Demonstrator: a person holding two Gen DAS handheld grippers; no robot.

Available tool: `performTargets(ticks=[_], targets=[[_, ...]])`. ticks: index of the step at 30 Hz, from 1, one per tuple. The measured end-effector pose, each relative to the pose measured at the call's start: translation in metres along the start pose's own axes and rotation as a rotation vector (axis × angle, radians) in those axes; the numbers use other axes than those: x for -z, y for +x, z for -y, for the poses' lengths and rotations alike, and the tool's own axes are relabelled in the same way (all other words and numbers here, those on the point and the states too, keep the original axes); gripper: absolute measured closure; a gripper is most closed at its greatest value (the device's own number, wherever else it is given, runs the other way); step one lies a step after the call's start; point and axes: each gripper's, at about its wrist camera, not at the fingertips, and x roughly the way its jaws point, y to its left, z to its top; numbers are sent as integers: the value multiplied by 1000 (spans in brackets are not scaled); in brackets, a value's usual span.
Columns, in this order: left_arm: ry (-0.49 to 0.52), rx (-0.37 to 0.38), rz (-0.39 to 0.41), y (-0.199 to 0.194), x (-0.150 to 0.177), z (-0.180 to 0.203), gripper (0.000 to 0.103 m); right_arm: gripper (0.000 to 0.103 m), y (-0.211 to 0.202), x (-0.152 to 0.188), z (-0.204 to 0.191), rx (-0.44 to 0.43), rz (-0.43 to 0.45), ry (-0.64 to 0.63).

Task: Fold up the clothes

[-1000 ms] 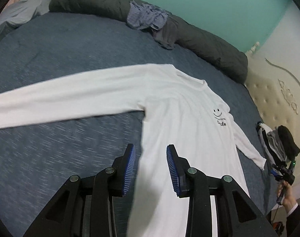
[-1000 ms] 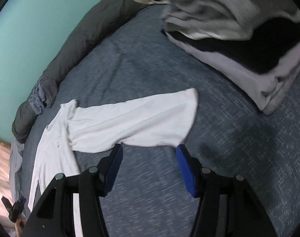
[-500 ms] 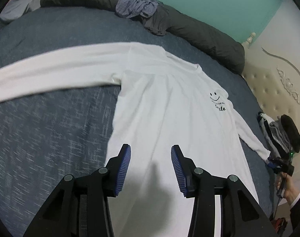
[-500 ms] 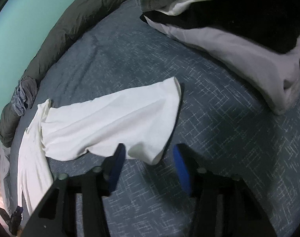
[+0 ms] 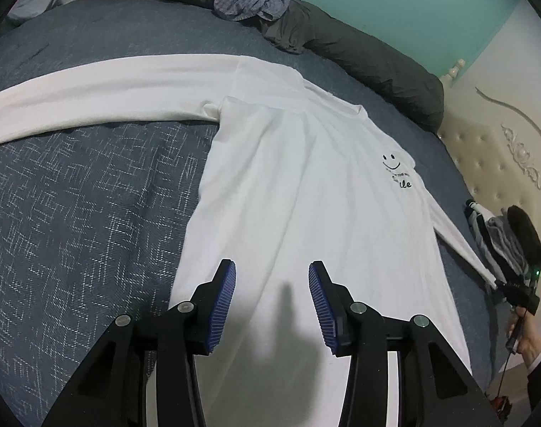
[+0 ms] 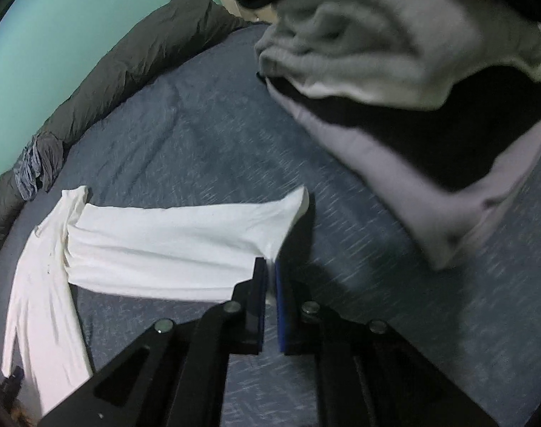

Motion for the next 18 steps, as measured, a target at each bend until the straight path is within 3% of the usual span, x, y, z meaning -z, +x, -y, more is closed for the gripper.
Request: performTargets(ticks=[9,13,15,16,18], targets=[[14,6,16,-8,-1,3,56,99,9,13,31,105,-29,36],[15,8,15,-7,-1,3,56,97,13,18,34,78,-67,21],[15,8,14,-6,-1,3,56,86,8,16,36,96,-54,14],[16,9,14,-6,-1,4,56,72,3,15,37,106,-40,15],[18,11,12,-5,0,5,56,65,-9,12,38,71,9,10]])
